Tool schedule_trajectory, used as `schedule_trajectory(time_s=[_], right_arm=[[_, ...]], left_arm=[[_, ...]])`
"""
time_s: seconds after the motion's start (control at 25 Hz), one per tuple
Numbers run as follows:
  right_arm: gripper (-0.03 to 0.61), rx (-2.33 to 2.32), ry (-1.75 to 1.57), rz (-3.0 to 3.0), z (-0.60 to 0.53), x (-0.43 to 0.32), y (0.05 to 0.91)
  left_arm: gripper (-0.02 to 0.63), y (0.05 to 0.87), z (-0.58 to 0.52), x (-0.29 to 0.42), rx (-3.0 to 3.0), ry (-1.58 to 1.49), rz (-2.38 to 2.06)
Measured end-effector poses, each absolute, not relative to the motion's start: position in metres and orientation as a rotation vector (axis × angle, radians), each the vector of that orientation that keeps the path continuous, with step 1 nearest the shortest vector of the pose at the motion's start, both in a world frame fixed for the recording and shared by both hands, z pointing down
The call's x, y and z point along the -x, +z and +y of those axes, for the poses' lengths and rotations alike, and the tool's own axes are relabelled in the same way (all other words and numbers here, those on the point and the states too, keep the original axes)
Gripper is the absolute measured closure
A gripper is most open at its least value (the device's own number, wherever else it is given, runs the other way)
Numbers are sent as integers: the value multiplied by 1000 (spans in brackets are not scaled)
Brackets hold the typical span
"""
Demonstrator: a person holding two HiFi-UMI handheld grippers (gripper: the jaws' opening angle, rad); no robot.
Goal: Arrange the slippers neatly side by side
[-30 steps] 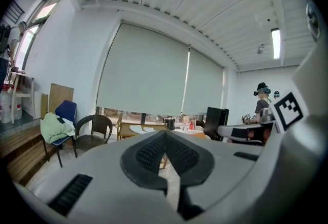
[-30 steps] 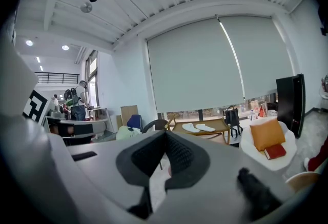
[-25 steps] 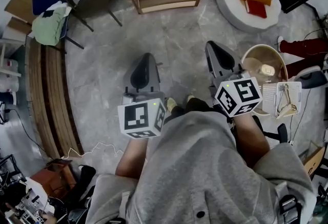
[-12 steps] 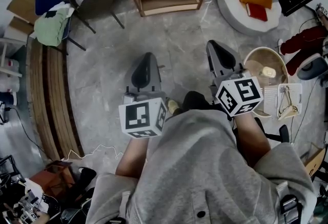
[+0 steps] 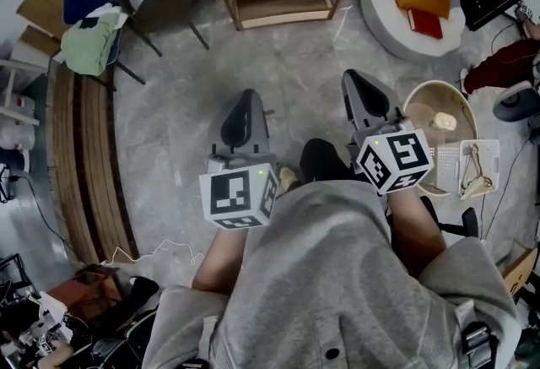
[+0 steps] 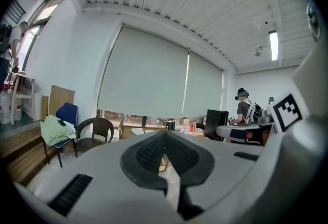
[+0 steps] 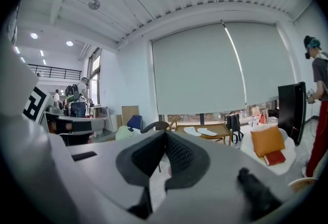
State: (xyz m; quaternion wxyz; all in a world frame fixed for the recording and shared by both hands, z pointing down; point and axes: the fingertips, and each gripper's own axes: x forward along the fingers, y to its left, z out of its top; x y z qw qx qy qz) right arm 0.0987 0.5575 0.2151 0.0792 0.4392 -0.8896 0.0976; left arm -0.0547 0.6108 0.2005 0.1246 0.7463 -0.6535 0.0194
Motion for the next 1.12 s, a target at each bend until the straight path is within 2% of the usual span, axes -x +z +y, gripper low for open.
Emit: schedule_trajectory(time_s=[0.64,1.12], right_arm=[[554,-1298,270,-2667,544,-97,224],[554,-1281,317,-2666,427,-92,247]], left_arm=[[600,206,601,59,-2168,47,-1916],[600,220,487,67,-2150,100,-1927]])
